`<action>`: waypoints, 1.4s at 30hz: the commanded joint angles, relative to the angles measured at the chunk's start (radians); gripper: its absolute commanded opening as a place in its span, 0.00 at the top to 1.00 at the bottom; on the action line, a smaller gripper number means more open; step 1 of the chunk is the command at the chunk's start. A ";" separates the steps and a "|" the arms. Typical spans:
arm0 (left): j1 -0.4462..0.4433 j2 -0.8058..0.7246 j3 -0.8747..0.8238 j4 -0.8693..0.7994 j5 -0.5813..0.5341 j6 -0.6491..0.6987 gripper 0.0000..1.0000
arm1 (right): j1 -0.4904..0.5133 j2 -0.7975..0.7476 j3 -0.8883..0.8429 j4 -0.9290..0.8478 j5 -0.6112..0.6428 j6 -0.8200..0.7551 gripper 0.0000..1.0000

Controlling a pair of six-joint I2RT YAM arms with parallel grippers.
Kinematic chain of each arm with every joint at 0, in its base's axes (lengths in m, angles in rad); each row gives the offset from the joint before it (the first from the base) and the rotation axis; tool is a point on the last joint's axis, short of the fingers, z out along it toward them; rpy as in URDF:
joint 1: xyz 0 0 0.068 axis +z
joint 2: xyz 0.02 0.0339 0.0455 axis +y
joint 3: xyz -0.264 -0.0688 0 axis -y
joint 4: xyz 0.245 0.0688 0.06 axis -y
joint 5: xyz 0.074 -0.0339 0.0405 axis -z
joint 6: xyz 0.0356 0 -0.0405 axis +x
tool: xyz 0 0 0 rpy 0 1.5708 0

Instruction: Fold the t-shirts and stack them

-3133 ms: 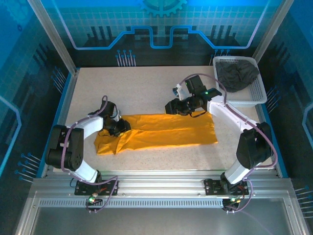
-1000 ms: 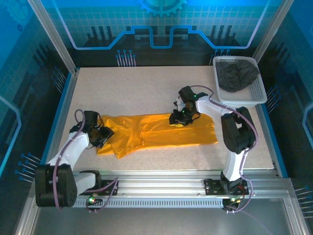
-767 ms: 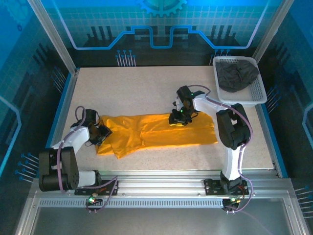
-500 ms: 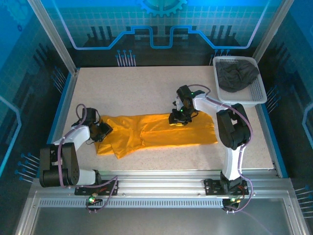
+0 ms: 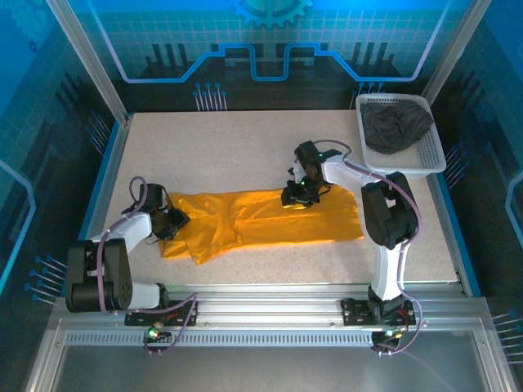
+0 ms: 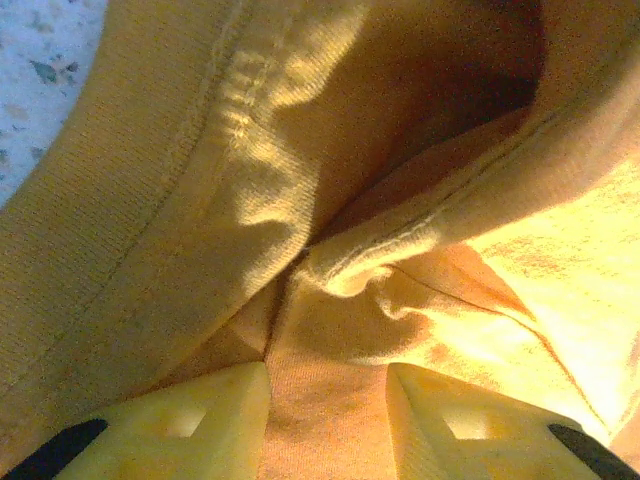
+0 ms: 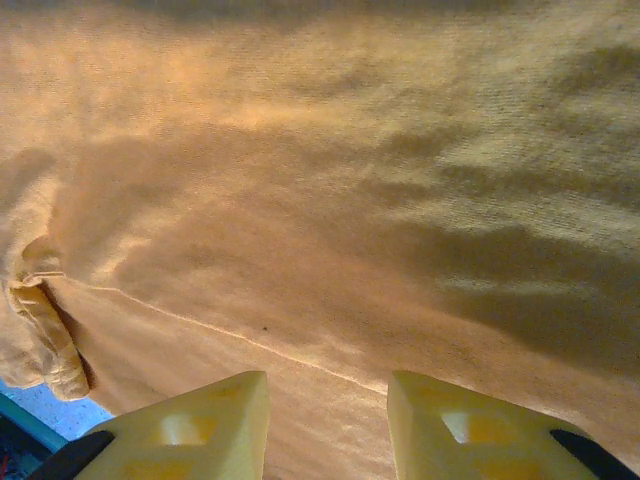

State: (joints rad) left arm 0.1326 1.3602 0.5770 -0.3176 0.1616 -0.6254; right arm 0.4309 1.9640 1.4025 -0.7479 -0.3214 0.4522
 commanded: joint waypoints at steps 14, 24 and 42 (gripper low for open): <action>-0.076 -0.089 0.031 -0.123 -0.077 -0.025 0.80 | -0.006 0.045 0.019 -0.038 -0.011 0.008 0.62; -0.082 -0.161 0.045 -0.177 -0.044 -0.044 0.78 | -0.006 0.047 0.021 -0.036 -0.014 0.010 0.62; -0.080 -0.056 -0.016 -0.119 -0.031 -0.043 0.60 | -0.009 0.047 0.023 -0.042 -0.025 0.000 0.62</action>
State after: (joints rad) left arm 0.0566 1.2900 0.5785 -0.4595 0.1036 -0.6556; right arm 0.4309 1.9976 1.4025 -0.7597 -0.3218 0.4526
